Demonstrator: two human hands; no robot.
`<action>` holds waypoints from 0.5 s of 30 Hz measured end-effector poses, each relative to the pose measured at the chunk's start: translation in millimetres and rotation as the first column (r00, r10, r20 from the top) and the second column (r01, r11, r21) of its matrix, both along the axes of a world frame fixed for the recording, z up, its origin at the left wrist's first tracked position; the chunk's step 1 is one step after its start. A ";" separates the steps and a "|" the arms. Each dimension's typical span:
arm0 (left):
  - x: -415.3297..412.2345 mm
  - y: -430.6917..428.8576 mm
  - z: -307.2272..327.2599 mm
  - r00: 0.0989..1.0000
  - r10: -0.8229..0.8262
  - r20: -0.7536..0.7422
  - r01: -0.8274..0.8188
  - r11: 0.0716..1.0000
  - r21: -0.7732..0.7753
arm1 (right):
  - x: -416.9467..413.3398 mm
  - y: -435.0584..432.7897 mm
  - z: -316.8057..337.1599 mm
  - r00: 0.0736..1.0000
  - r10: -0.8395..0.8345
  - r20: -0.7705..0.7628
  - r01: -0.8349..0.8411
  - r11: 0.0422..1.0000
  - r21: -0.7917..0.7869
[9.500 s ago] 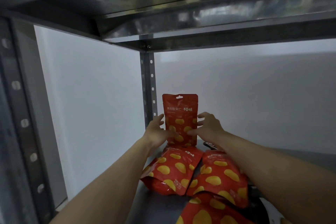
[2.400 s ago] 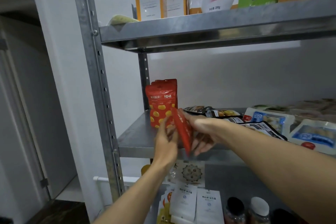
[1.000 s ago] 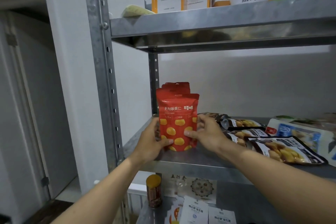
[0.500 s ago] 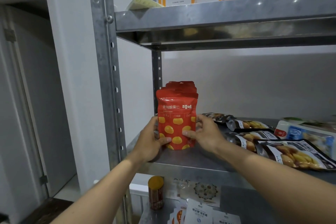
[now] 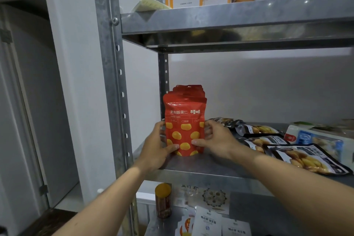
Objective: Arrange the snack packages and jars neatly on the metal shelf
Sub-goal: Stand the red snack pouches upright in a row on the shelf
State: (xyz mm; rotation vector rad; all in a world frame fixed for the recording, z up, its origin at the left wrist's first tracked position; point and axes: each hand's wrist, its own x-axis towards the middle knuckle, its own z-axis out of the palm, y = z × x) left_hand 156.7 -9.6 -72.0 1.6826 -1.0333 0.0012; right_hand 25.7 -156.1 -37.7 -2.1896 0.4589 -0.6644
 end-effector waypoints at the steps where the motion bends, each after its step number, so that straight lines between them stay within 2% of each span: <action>1: -0.8 2.4 0.1 0.999 0.037 0.014 -0.036 0.999 -0.015 | -5.9 -0.9 2.8 1.000 -0.011 -0.018 0.010 0.999 -0.049; 4: -4.7 11.8 0.6 0.974 0.211 0.086 -0.204 0.975 -0.086 | -31.3 -3.9 13.5 0.997 -0.054 -0.049 0.044 0.983 -0.180; 7: -25.9 17.9 5.8 0.933 0.306 0.191 -0.288 0.951 -0.115 | -62.5 -9.9 21.7 0.992 -0.100 -0.082 0.072 0.953 -0.294; 11: -77.4 9.6 18.8 0.914 0.306 0.266 -0.303 0.951 -0.054 | -109.0 -21.0 30.9 0.974 -0.136 -0.179 0.051 0.909 -0.413; 13: -105.6 -0.8 25.9 0.870 0.303 0.389 -0.331 0.944 0.004 | -131.5 -27.5 33.9 0.953 -0.185 -0.239 0.028 0.840 -0.542; 15: -132.8 -14.5 32.4 0.773 0.279 0.569 -0.383 0.921 0.069 | -151.7 -35.4 35.1 0.938 -0.231 -0.259 0.001 0.748 -0.664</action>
